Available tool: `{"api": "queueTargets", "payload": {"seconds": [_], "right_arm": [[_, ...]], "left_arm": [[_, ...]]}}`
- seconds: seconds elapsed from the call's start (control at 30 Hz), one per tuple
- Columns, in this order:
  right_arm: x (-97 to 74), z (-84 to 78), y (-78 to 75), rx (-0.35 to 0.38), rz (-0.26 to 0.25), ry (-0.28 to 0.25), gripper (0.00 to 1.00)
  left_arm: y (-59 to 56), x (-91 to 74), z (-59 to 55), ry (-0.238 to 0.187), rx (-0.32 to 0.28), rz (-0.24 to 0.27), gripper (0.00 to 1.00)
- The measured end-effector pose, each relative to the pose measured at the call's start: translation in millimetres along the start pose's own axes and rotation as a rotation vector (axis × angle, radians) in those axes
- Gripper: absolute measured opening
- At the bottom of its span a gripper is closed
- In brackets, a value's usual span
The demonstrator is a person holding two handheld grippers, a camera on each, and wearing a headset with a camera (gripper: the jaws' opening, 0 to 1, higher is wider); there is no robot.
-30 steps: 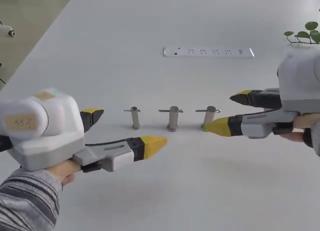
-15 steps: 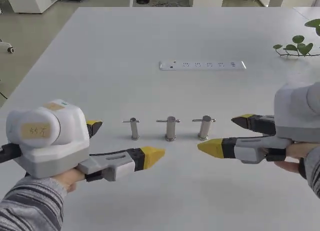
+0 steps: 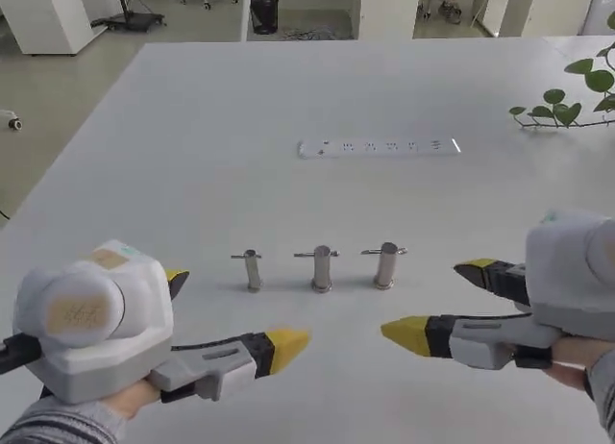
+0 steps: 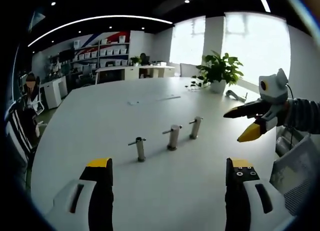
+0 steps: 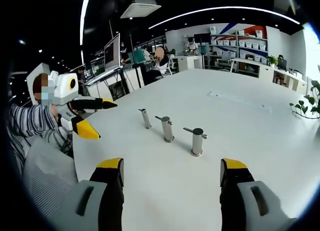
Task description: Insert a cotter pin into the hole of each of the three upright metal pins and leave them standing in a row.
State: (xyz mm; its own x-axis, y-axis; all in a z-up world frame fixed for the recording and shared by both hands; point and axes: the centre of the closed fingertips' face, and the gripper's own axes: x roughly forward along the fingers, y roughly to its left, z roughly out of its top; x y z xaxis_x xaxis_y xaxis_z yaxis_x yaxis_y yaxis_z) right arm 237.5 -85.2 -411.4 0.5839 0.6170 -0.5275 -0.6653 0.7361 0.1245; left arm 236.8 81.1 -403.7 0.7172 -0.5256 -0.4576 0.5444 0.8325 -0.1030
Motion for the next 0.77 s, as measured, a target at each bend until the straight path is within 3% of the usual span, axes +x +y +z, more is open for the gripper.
{"api": "queueTargets", "payload": {"seconds": [0.17,0.77], "right_arm": [[-2.1,-4.6,-1.6,0.033,-0.013,-0.011,0.77],[6.0,-6.3,5.2,0.026,0.002,-0.008,0.76]], "left_arm": [[0.0,-3.2,-1.5,-0.001,-0.008,0.004,0.93],[1.9,-7.1,-6.4,0.000,-0.028,0.014,0.92]]}}
